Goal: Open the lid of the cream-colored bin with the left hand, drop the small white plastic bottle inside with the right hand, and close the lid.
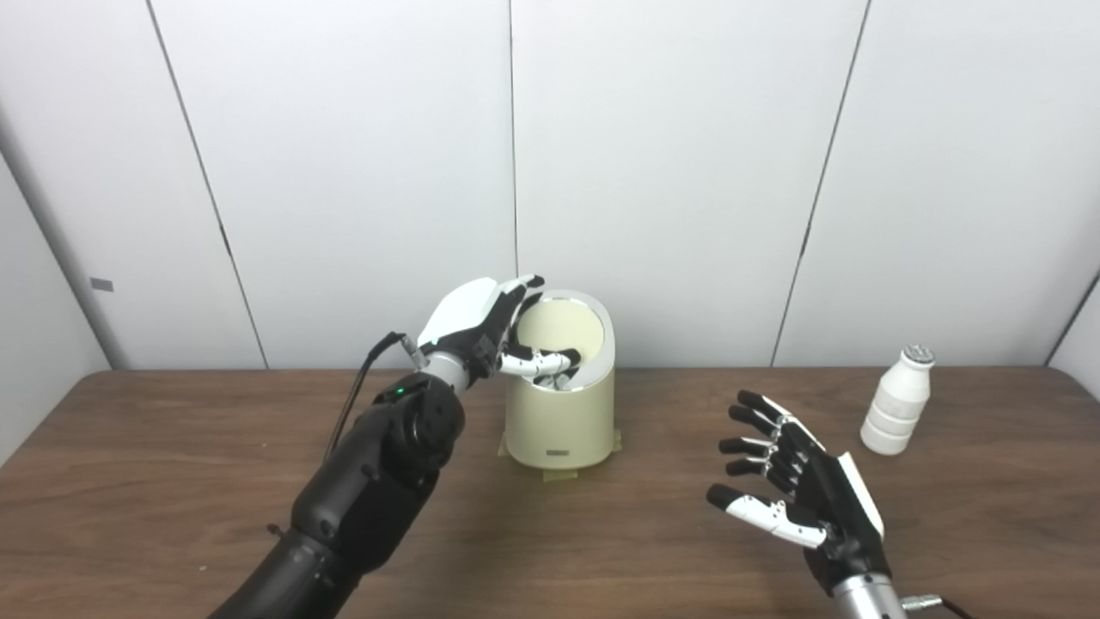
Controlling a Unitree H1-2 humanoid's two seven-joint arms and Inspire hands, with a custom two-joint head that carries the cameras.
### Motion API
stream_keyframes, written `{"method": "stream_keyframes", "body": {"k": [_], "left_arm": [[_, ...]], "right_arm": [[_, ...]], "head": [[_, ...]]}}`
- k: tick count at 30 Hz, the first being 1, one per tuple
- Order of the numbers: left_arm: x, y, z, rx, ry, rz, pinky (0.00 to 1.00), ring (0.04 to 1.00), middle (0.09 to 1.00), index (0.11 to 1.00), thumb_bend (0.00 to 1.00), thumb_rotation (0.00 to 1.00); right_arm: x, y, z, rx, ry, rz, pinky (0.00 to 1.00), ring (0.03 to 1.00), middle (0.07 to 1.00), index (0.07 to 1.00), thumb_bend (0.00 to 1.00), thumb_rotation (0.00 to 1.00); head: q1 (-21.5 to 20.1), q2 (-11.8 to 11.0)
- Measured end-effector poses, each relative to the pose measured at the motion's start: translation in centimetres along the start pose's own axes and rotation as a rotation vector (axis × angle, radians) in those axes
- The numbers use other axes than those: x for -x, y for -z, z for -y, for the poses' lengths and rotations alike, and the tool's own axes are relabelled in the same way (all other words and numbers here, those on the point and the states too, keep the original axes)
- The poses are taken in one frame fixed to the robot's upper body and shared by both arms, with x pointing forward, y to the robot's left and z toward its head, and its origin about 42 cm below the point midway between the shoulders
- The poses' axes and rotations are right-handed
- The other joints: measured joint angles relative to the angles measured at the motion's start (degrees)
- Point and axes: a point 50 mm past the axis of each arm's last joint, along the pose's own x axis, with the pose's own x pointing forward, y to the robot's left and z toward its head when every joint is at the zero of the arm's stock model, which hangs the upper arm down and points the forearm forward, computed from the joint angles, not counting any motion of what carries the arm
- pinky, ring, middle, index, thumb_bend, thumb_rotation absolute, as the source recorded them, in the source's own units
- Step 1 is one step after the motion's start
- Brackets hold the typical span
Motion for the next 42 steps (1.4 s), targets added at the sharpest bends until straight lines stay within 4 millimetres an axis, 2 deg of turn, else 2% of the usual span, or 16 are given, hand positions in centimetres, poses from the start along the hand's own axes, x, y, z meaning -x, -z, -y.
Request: {"method": "stream_keyframes", "body": {"k": [4, 6, 10, 13, 14, 16, 20, 23, 26, 29, 33, 37, 39, 42], "left_arm": [[0.6, 0.4, 0.6, 0.082, -0.090, -0.007, 0.70, 0.840, 0.895, 0.902, 0.64, 0.00], [0.9, 0.5, 1.2, 0.136, -0.144, -0.005, 0.67, 0.829, 0.885, 0.891, 0.64, 0.00], [1.2, 0.8, 1.3, 0.225, -0.246, 0.024, 0.74, 0.848, 0.883, 0.880, 0.59, 0.00], [1.5, 1.3, 0.3, 0.283, -0.378, 0.061, 0.73, 0.830, 0.857, 0.855, 0.61, 0.00], [1.7, 1.5, -0.2, 0.309, -0.423, 0.080, 0.76, 0.853, 0.872, 0.868, 0.60, 0.01], [2.4, 2.0, -0.8, 0.391, -0.480, 0.119, 0.75, 0.855, 0.876, 0.868, 0.60, 0.04], [5.2, 3.4, -0.5, 0.555, -0.505, 0.182, 0.67, 0.832, 0.862, 0.862, 0.62, 0.16], [8.2, 5.0, 1.3, 0.677, -0.463, 0.182, 0.73, 0.842, 0.871, 0.878, 0.65, 0.24], [11.5, 7.3, 3.2, 0.773, -0.444, 0.136, 0.72, 0.813, 0.861, 0.886, 0.69, 0.32], [14.0, 8.3, 4.1, 0.803, -0.443, 0.120, 0.71, 0.791, 0.858, 0.887, 0.69, 0.30], [16.0, 8.8, 3.7, 0.790, -0.430, 0.159, 0.70, 0.780, 0.842, 0.886, 0.71, 0.27], [17.3, 9.3, 4.3, 0.806, -0.433, 0.173, 0.65, 0.720, 0.787, 0.851, 0.71, 0.20], [17.8, 9.6, 5.0, 0.811, -0.448, 0.188, 0.60, 0.680, 0.749, 0.817, 0.71, 0.18], [18.3, 10.5, 6.0, 0.814, -0.458, 0.174, 0.60, 0.665, 0.727, 0.789, 0.72, 0.17]], "right_arm": [[0.0, 0.0, 0.0, 0.005, -0.001, 0.000, 0.58, 0.690, 0.816, 0.824, 0.81, 0.26], [0.0, 0.0, 0.0, 0.008, -0.001, -0.001, 0.58, 0.694, 0.817, 0.825, 0.81, 0.27], [0.0, 0.0, 0.0, 0.007, -0.002, -0.001, 0.58, 0.695, 0.822, 0.821, 0.81, 0.27], [0.0, 0.0, -0.1, 0.007, -0.003, -0.001, 0.56, 0.694, 0.826, 0.821, 0.81, 0.28], [0.0, 0.0, -0.1, 0.007, -0.003, -0.001, 0.57, 0.694, 0.824, 0.820, 0.81, 0.28], [0.0, 0.0, -0.1, 0.007, -0.003, -0.001, 0.57, 0.691, 0.822, 0.821, 0.80, 0.28], [0.0, 0.0, -0.2, 0.006, -0.006, -0.001, 0.57, 0.693, 0.817, 0.822, 0.80, 0.27], [0.0, 0.2, -0.2, 0.009, -0.006, -0.006, 0.56, 0.682, 0.818, 0.820, 0.80, 0.27], [0.0, 0.2, -0.2, 0.012, -0.007, -0.008, 0.55, 0.674, 0.816, 0.817, 0.80, 0.27], [-0.1, 0.3, -0.2, 0.017, -0.008, -0.011, 0.55, 0.669, 0.818, 0.816, 0.80, 0.27], [-0.2, 0.3, -0.2, 0.016, -0.010, -0.007, 0.56, 0.682, 0.818, 0.818, 0.80, 0.26], [-0.2, 0.3, -0.2, 0.008, -0.007, -0.007, 0.57, 0.686, 0.819, 0.825, 0.80, 0.26], [-0.2, 0.3, -0.1, 0.008, -0.005, -0.008, 0.56, 0.681, 0.812, 0.822, 0.80, 0.26], [-0.2, 0.4, -0.3, 0.005, -0.003, -0.010, 0.55, 0.673, 0.807, 0.811, 0.80, 0.25]], "head": [[0.2, -0.3], [0.2, -0.4], [0.3, -0.5], [0.4, -0.5], [0.4, -0.5], [0.6, -0.8], [0.7, -0.8], [1.0, -0.8], [1.1, -0.8], [1.4, -0.8], [1.5, -0.9], [1.0, -0.9], [1.0, -0.9], [0.7, -1.1]]}}
